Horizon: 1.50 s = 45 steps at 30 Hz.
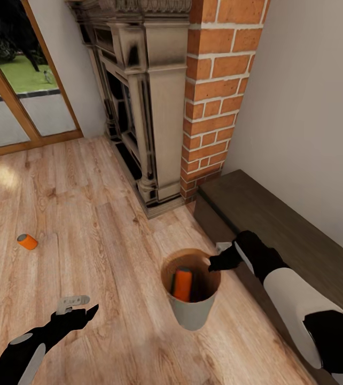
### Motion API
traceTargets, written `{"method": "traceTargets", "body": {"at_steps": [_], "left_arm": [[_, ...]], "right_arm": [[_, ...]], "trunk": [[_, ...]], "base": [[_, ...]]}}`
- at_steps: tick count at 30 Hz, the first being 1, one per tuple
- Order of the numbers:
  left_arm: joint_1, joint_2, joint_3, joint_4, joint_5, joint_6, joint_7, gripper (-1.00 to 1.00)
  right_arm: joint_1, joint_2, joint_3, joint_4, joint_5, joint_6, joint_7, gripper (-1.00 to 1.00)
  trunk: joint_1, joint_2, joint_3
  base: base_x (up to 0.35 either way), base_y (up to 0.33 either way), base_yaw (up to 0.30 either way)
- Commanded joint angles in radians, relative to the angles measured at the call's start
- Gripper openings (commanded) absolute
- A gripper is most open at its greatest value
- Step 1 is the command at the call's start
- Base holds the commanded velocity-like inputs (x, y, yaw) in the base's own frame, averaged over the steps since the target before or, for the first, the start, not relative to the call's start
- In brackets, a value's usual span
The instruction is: Put the three can of soda from the living room inside the tash can in the kitchen.
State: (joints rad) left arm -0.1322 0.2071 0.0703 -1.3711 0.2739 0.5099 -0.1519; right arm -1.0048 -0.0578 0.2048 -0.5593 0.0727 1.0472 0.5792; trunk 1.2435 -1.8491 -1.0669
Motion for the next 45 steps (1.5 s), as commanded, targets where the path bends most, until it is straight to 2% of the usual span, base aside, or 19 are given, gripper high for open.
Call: {"method": "traceTargets", "body": {"at_steps": [1, 22, 38, 45], "left_arm": [[0.0, 0.0, 0.0, 0.0, 0.0, 0.0, 0.0, 1.0], [0.0, 0.0, 0.0, 0.0, 0.005, 0.0, -0.001, 1.0], [0.0, 0.001, 0.0, 0.001, 0.003, 0.001, -0.002, 1.0], [0.0, 0.001, 0.0, 0.0, 0.007, 0.001, -0.004, 1.0]], "right_arm": [[0.0, -0.002, 0.005, 0.001, 0.07, 0.0, -0.004, -1.0], [0.001, -0.003, 0.011, -0.007, 0.07, 0.0, -0.003, -1.0], [0.002, -0.005, 0.008, -0.026, 0.065, 0.0, 0.011, -1.0], [0.004, 0.003, 0.007, -0.047, 0.062, 0.0, 0.016, -1.0]], "trunk": [[0.0, 0.0, 0.0], [0.0, 0.0, 0.0], [0.0, 0.0, 0.0], [0.0, 0.0, 0.0]], "base": [[0.0, 0.0, 0.0], [0.014, 0.013, 0.0], [0.147, 0.236, 0.0], [0.156, 0.281, 0.0]]}}
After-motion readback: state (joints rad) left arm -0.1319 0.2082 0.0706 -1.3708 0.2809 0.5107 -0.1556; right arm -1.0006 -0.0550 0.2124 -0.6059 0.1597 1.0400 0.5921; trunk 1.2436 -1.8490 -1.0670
